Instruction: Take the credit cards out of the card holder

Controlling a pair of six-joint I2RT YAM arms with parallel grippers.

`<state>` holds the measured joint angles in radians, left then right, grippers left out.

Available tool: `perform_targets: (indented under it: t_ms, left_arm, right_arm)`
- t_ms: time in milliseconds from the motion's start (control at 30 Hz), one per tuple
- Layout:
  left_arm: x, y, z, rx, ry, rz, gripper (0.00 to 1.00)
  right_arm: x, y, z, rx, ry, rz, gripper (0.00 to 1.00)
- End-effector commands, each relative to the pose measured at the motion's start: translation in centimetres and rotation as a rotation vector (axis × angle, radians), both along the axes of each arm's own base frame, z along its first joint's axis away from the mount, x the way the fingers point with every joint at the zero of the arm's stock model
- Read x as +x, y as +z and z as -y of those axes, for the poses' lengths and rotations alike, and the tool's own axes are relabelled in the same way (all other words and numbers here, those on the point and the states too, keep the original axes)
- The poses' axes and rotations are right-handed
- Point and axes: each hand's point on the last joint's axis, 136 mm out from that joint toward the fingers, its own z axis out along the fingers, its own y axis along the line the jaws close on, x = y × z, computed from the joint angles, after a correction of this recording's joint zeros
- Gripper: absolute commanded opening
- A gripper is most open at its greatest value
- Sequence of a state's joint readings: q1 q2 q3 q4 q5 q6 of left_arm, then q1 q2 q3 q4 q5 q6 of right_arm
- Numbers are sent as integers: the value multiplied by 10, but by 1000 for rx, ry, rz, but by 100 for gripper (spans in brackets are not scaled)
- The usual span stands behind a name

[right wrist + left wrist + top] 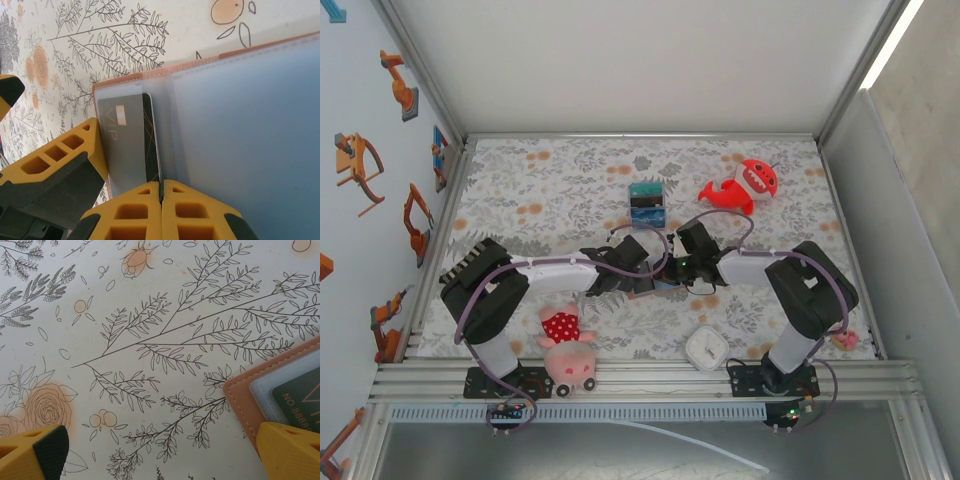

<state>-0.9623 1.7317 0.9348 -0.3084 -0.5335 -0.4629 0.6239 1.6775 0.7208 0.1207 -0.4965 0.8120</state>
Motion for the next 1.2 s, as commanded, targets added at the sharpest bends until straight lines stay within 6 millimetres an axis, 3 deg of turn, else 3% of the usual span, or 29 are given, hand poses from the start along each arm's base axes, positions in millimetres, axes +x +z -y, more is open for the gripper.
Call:
perform_targets:
  t_ms: [0, 267, 600, 967, 1167]
  left_arm:
    - [-5, -9, -5, 42, 3, -30, 97]
    - [-4, -8, -9, 57, 12, -21, 97]
    - [2, 7, -9, 57, -3, 25, 97]
    - [10, 51, 9, -29, -27, 114, 97]
    - [8, 40, 28, -39, -73, 88, 97]
  right_arm:
    - [2, 5, 10, -41, -9, 33, 0]
    - [7, 3, 21, -111, -19, 50, 0]
    - [13, 10, 19, -94, -31, 72, 0]
    - [15, 15, 17, -86, -31, 82, 0]
    - [17, 15, 18, -95, -37, 87, 0]
